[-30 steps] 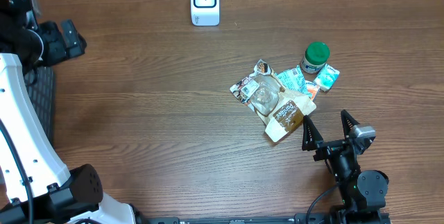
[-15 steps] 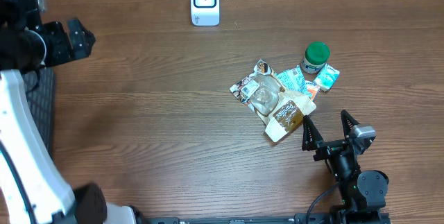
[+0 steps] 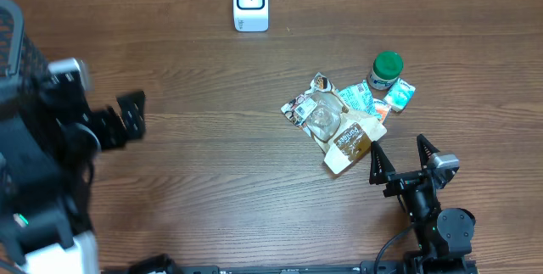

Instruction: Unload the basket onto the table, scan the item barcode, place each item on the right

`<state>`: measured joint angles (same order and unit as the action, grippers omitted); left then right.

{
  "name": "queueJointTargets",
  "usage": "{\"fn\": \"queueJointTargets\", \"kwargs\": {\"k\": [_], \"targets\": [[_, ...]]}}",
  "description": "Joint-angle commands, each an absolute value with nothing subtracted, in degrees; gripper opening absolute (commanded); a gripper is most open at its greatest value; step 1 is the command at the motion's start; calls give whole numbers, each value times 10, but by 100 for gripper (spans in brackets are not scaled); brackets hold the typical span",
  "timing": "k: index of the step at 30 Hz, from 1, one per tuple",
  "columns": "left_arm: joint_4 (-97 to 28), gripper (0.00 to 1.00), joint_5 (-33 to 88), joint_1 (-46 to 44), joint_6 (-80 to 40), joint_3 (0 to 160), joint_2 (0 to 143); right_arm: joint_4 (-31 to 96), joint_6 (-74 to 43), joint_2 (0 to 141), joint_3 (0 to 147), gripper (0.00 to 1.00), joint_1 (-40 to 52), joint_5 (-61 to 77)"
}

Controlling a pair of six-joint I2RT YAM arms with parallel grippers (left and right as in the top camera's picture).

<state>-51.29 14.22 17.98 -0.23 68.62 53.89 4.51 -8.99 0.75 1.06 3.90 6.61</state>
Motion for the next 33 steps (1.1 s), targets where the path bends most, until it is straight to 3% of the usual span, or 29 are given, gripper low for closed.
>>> {"fn": "queueJointTargets", "kwargs": {"k": [1,12,22,33], "targets": [[-443,100,154,176,-15,556,444,43,-90,4,5,100,42,60],[-231,100,170,176,-55,269,235,43,-90,4,5,100,42,60],[-80,100,171,175,-69,133,184,43,-90,4,5,100,42,60],[-8,100,69,175,-69,6,69,43,-89,4,5,100,42,60]]}}
